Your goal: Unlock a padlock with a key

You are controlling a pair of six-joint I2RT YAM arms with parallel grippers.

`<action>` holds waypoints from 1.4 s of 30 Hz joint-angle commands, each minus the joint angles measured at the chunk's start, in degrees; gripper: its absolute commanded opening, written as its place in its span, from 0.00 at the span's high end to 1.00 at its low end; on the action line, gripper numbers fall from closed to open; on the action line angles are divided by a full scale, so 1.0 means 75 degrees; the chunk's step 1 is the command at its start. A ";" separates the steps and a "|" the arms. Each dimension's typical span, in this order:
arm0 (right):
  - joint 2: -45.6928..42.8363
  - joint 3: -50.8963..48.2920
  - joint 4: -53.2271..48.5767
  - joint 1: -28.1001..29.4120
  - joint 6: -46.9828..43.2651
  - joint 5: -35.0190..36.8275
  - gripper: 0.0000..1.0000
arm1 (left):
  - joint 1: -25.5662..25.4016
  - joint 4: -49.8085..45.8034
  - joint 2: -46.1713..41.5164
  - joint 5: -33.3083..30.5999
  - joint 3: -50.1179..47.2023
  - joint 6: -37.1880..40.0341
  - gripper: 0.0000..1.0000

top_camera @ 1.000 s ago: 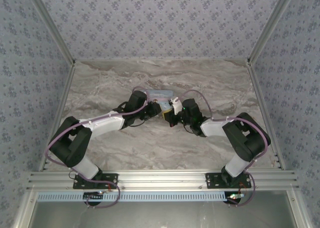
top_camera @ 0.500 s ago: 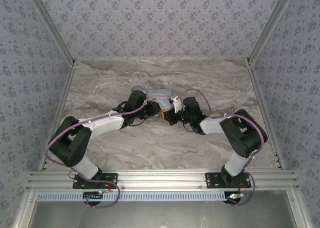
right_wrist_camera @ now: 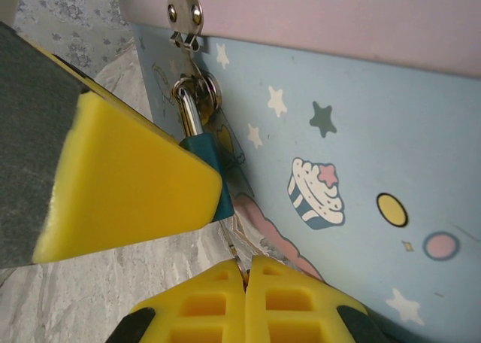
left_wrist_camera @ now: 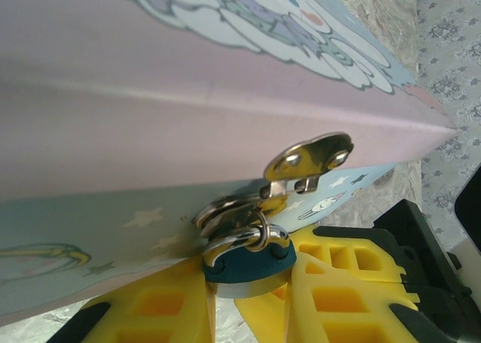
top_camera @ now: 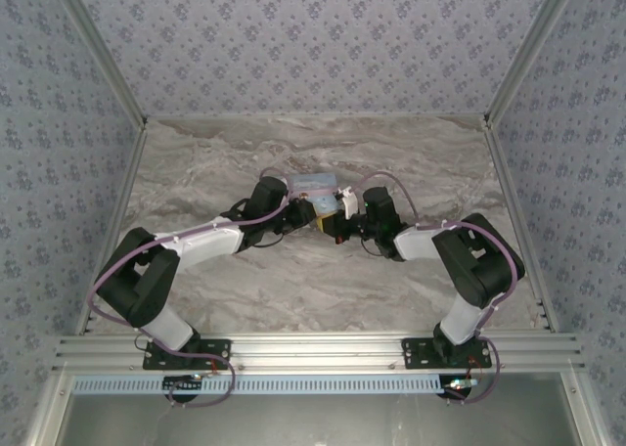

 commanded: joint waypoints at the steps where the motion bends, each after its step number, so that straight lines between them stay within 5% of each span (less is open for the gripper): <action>1: -0.0059 0.0426 0.0346 -0.0118 0.0090 -0.0073 1.00 | -0.0201 0.0148 0.0021 0.0625 -0.0037 0.0282 0.76; 42: -0.0302 0.0071 0.0018 0.0041 0.0600 0.0788 1.00 | -0.0215 0.0886 0.0723 0.0796 -0.0179 -0.0057 0.76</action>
